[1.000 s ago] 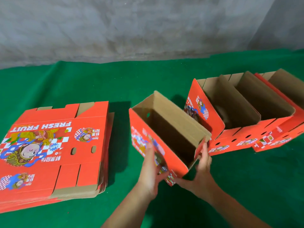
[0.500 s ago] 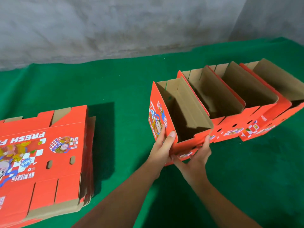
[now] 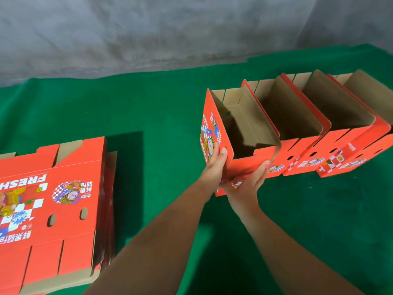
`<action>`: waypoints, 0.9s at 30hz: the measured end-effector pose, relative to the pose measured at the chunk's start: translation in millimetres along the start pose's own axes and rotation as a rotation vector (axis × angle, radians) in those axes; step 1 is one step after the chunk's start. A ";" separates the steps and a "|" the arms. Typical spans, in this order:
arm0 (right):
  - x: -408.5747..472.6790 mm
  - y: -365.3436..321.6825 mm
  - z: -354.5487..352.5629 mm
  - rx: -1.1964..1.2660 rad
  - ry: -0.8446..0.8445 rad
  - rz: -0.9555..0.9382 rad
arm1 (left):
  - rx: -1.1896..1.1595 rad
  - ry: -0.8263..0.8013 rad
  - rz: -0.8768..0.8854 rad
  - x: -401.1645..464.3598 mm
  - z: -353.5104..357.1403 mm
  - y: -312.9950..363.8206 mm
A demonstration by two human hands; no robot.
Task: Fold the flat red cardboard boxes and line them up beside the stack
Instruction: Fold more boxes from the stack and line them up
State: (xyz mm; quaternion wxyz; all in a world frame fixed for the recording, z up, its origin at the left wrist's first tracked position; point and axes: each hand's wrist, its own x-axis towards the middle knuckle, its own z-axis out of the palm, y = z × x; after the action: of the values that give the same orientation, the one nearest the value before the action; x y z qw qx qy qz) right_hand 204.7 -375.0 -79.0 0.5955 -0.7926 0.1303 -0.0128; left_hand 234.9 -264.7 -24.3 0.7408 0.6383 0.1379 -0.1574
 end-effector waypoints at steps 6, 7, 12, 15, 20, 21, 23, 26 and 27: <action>-48.9 -14.8 57.7 0.129 0.105 0.012 | -0.169 0.095 -0.040 -24.3 -21.4 -29.9; -57.4 -16.4 66.0 0.129 0.076 0.003 | -0.233 0.135 -0.058 -32.7 -29.3 -34.0; -84.4 -33.1 98.2 0.096 -0.115 -0.034 | -0.314 0.341 0.023 -83.5 -74.5 -35.8; -107.0 -59.2 124.0 0.160 -0.361 0.080 | -0.117 0.481 0.176 -122.0 -104.9 -33.5; -157.3 -83.4 171.3 0.011 -0.810 0.188 | 0.356 0.744 0.421 -199.7 -190.0 -30.8; -167.2 -86.2 179.4 -0.009 -0.866 0.237 | 0.531 0.813 0.419 -214.0 -214.4 -33.6; -185.5 -91.5 193.0 -0.047 -0.958 0.298 | 0.965 0.900 0.153 -238.1 -259.6 -44.1; -206.3 -87.1 207.1 -0.076 -0.954 0.275 | 1.053 0.820 -0.400 -248.2 -274.2 -64.7; -210.0 -83.5 209.0 -0.064 -0.902 0.264 | 1.054 0.779 -0.419 -244.6 -266.3 -72.1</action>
State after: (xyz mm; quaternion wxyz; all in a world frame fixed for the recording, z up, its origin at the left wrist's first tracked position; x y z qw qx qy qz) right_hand 54.5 -110.4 -32.3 0.5643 -0.7138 -0.0414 0.4127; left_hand -18.8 2.9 -29.4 0.1818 0.8834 0.4196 -0.1024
